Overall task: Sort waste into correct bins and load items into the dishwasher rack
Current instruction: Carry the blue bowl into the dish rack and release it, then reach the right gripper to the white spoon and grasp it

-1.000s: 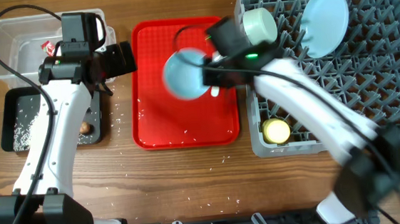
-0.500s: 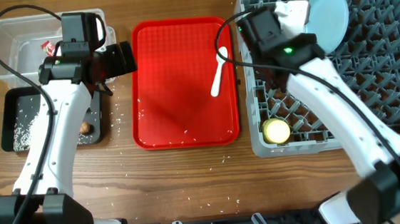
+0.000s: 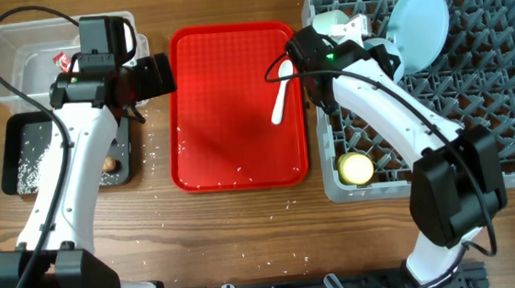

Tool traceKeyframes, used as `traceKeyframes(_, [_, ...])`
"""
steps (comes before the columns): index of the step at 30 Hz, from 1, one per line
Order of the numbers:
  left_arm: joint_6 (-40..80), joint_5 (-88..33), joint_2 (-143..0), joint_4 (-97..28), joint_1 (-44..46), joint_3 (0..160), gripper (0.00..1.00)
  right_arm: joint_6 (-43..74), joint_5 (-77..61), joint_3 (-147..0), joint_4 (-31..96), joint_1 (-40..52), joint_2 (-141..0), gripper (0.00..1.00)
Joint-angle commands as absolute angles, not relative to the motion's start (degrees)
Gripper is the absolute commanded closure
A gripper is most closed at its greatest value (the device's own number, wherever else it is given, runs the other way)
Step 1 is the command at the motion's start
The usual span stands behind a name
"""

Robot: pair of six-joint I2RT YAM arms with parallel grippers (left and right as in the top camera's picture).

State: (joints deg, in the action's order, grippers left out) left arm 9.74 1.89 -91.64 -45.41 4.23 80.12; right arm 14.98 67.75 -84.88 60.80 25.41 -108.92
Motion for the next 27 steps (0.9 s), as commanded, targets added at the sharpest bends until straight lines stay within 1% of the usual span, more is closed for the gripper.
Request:
traceKeyframes(1, [9.5, 2.5, -92.1, -45.3, 4.2, 80.6, 0.0, 13.5, 62.1, -84.8, 61.0, 26.1, -111.1, 0.95])
traceKeyframes(5, [9.5, 2.5, -92.1, -45.3, 4.2, 80.6, 0.0, 13.4, 57.7, -84.8, 61.1, 28.3, -111.1, 0.96])
traceKeyframes(10, [9.5, 2.5, -92.1, -45.3, 4.2, 80.6, 0.0, 9.0, 51.6, -84.8, 62.7, 32.6, -111.1, 0.96])
traceKeyframes(11, [9.5, 2.5, -92.1, -45.3, 4.2, 80.6, 0.0, 9.0, 50.3, -84.8, 63.0, 33.2, -111.1, 0.92])
traceKeyframes(12, [9.5, 2.5, -92.1, -45.3, 4.2, 80.6, 0.0, 9.0, 48.8, -84.8, 63.2, 33.8, -111.1, 0.87])
traceKeyframes(14, [9.5, 2.5, -92.1, -45.3, 4.2, 80.6, 0.0, 9.0, 44.9, -84.8, 63.7, 34.8, -111.1, 0.72])
traceKeyframes(15, [9.5, 2.5, -92.1, -45.3, 4.2, 80.6, 0.0, 9.0, 43.3, -84.8, 63.9, 35.2, -111.1, 0.66])
traceKeyframes(16, [9.5, 2.5, -92.1, -45.3, 4.2, 80.6, 0.0, 9.0, 41.3, -84.8, 63.8, 35.7, -111.1, 0.55])
traceKeyframes(17, [9.5, 2.5, -92.1, -45.3, 4.2, 80.6, 0.0, 9.0, 39.7, -84.8, 63.7, 36.1, -111.1, 0.46])
traceKeyframes(18, [9.5, 2.5, -92.1, -45.3, 4.2, 80.6, 0.0, 9.2, 38.8, -84.9, 63.6, 36.4, -111.1, 0.32])
traceKeyframes(19, [9.5, 2.5, -92.1, -45.3, 4.2, 80.6, 0.0, 9.3, 38.2, -85.1, 63.6, 36.5, -111.1, 0.11])
traceKeyframes(20, [9.5, 2.5, -92.1, -45.3, 4.2, 80.6, 0.0, 9.6, 37.8, -85.2, 63.5, 36.5, -111.0, 0.0])
traceKeyframes(23, [9.5, 2.5, -92.1, -45.3, 4.2, 80.6, 0.0, 11.0, 37.8, -87.1, 63.5, 36.5, -110.2, 0.0])
traceKeyframes(27, [9.5, 2.5, -92.1, -45.3, 4.2, 80.6, 0.0, 10.5, 37.2, -91.9, 61.1, 36.1, -105.2, 0.0])
